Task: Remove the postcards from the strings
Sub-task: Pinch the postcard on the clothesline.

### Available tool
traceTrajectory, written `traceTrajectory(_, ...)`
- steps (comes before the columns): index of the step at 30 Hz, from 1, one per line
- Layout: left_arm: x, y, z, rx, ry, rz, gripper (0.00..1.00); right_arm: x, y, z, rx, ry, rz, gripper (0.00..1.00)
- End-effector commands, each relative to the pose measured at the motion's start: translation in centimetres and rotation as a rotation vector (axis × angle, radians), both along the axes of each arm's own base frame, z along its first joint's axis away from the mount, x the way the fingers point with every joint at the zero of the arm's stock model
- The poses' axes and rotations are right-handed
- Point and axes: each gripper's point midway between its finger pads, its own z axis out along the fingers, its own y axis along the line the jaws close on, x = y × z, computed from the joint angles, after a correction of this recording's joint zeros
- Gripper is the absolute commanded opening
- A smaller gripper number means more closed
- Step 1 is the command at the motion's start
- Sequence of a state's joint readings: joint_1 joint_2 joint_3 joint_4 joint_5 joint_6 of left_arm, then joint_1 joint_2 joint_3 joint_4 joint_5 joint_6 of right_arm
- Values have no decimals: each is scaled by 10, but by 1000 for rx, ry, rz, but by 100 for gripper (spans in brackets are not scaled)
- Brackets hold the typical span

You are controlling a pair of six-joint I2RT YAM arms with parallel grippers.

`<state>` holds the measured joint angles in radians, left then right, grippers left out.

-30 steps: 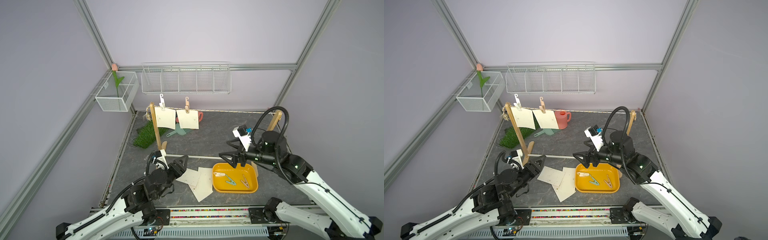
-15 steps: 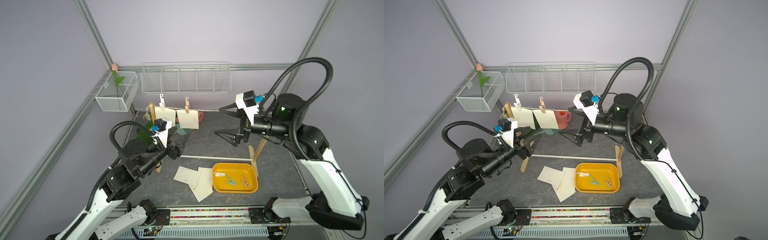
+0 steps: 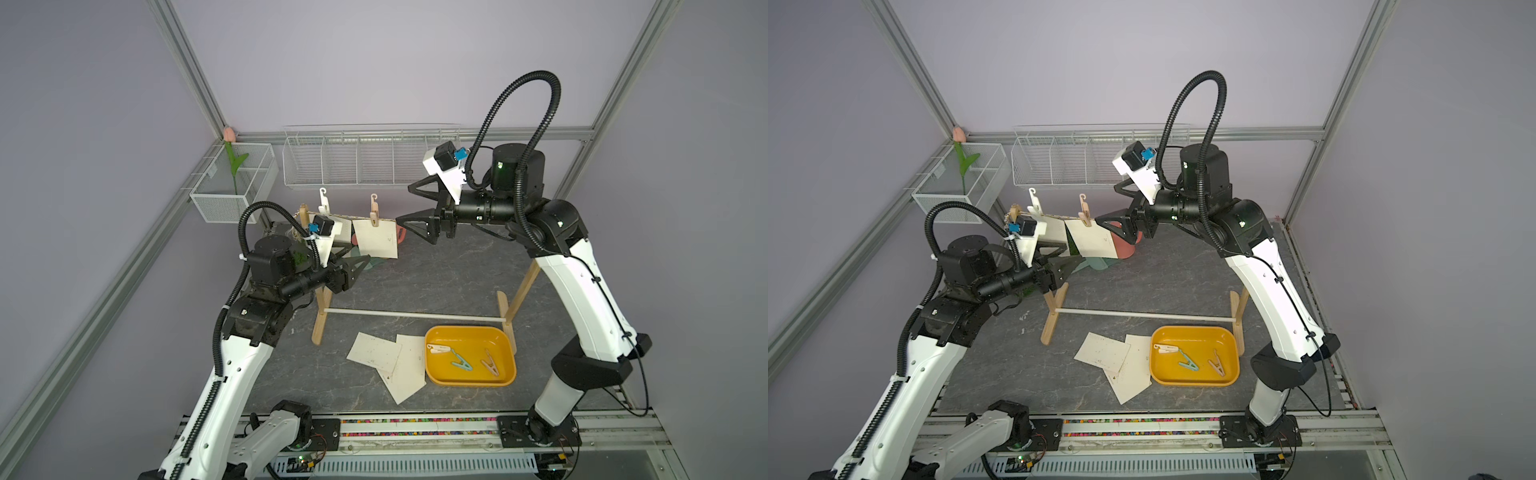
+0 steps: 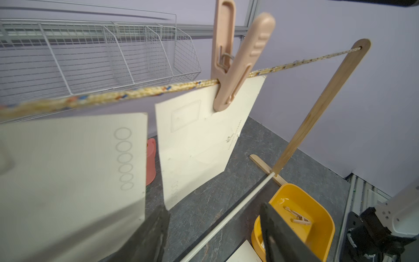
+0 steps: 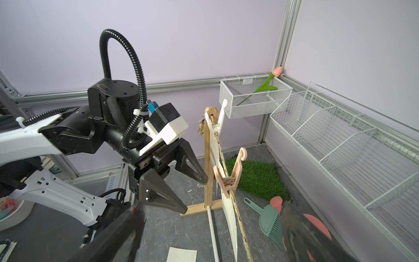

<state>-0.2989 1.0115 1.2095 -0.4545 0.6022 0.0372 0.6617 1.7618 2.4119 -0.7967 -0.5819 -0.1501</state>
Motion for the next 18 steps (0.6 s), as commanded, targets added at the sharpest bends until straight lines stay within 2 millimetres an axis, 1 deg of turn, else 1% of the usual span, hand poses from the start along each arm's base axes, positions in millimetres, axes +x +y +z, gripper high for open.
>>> traceTrajectory(1,0,-6,13,11,-71,-59,65,1,-2,-3,-18,-28,31,91)
traceTrajectory(5,19,3,16,19,-116,28,65,5,3,-8,-26,-26,41,91)
traceTrajectory(8,30,7,16,21,-129,71,65,7,5,-10,-24,-29,50,90)
traceTrajectory(15,45,7,14,45,-144,72,65,6,12,-14,-18,-20,94,90)
traceTrajectory(18,49,4,15,48,-142,42,65,5,15,-15,-14,-17,118,89)
